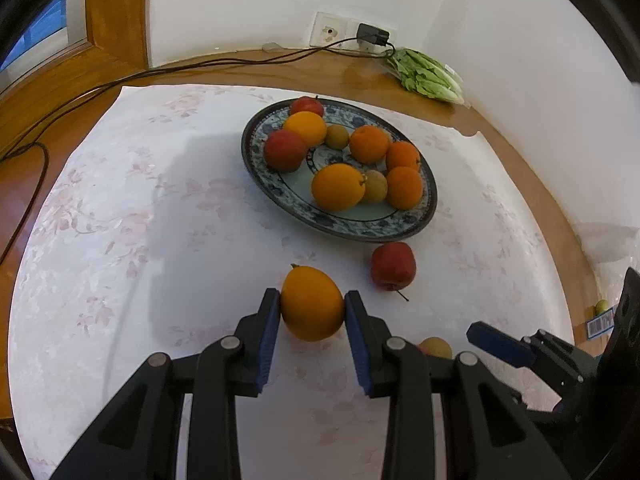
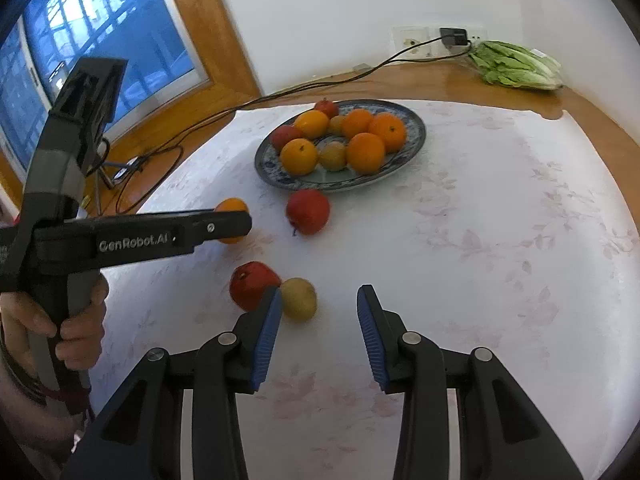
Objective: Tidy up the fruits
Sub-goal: 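Close the left tool on an orange while the right tool grasps a yellow pear, then carry the orange and the yellow pear over the plate with both tools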
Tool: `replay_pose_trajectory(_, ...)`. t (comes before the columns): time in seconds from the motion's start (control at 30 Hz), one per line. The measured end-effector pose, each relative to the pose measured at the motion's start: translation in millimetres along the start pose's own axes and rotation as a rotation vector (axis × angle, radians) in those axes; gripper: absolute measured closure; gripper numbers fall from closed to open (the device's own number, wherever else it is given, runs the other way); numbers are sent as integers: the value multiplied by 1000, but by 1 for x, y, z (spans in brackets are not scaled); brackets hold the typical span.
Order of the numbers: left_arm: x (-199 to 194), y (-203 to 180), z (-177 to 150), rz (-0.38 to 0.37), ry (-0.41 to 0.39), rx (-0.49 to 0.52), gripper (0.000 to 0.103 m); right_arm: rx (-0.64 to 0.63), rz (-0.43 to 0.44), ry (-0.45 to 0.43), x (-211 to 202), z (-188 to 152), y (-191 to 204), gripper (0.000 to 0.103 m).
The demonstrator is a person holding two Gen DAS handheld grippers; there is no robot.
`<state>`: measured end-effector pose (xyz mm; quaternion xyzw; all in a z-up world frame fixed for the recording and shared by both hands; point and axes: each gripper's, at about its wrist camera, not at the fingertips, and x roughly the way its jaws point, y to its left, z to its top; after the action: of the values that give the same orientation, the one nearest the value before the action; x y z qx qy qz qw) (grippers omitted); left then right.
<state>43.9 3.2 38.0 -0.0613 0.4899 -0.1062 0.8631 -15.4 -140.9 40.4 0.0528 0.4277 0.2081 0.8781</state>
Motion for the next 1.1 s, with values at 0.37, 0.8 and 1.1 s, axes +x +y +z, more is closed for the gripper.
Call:
replay_pose_trajectory(0.37, 0, 1, 3, -6, 1, -4, 69, -25, 5, 17, 9, -1, 6, 73)
replay_pose_trajectory(0.8, -1, 3, 1, 0, -8, -16, 69, -40, 18, 18, 17, 0, 12, 75)
replay_pose_trajectory(1.1, -2, 5, 2, 0, -15, -22, 69, -39, 16, 22, 18, -1, 12, 78)
